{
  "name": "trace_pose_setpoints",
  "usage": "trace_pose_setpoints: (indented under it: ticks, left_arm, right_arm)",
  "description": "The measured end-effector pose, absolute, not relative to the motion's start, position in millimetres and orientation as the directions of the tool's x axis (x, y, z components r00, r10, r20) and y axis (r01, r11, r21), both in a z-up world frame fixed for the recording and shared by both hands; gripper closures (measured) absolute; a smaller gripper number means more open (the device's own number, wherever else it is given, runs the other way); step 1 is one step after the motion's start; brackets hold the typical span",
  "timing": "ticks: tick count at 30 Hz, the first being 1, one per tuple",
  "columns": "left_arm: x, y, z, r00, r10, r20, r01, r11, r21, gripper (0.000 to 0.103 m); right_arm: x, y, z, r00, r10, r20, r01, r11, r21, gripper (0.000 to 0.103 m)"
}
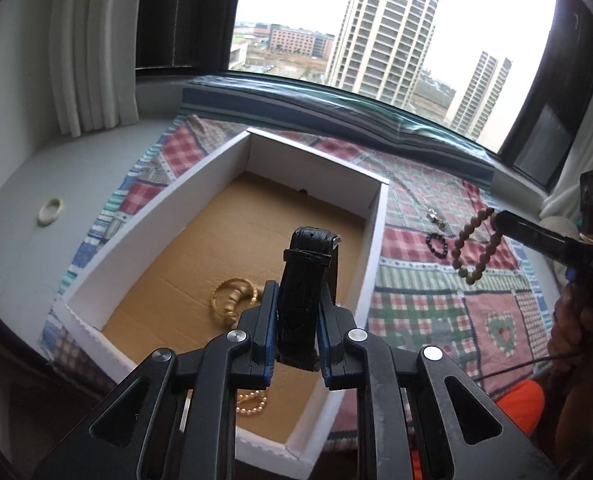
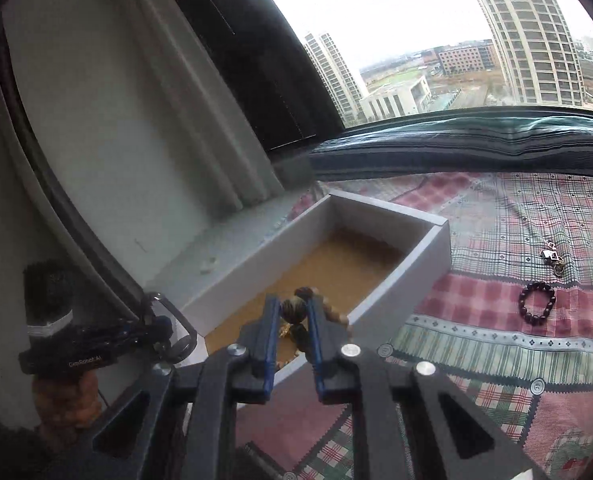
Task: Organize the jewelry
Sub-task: 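Carry the watch and wooden bead strand into the white box and open both grippers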
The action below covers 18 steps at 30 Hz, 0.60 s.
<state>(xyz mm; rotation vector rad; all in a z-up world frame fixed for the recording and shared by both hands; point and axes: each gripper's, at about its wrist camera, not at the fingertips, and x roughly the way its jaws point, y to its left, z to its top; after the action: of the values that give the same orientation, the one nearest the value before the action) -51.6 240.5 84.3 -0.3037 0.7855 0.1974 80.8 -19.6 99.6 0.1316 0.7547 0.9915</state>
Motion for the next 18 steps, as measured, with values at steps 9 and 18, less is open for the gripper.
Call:
trace_pose_setpoints:
  ticks: [9,18]
  left_arm:
    - [-31,312,14,0.589,0.154,-0.794,-0.460,0.871,-0.172,0.087]
    - [-27,318,-17,0.537,0.160,-0.828,-0.500,0.851,-0.160,0.061]
  right_arm:
    - [77,92,69,0.179,0.749,-0.637,-0.780,0.503,0.373,0.088]
    - [71,148,7,0.157,0.620,-0.769,-0.786,0.549,0.282,0.084]
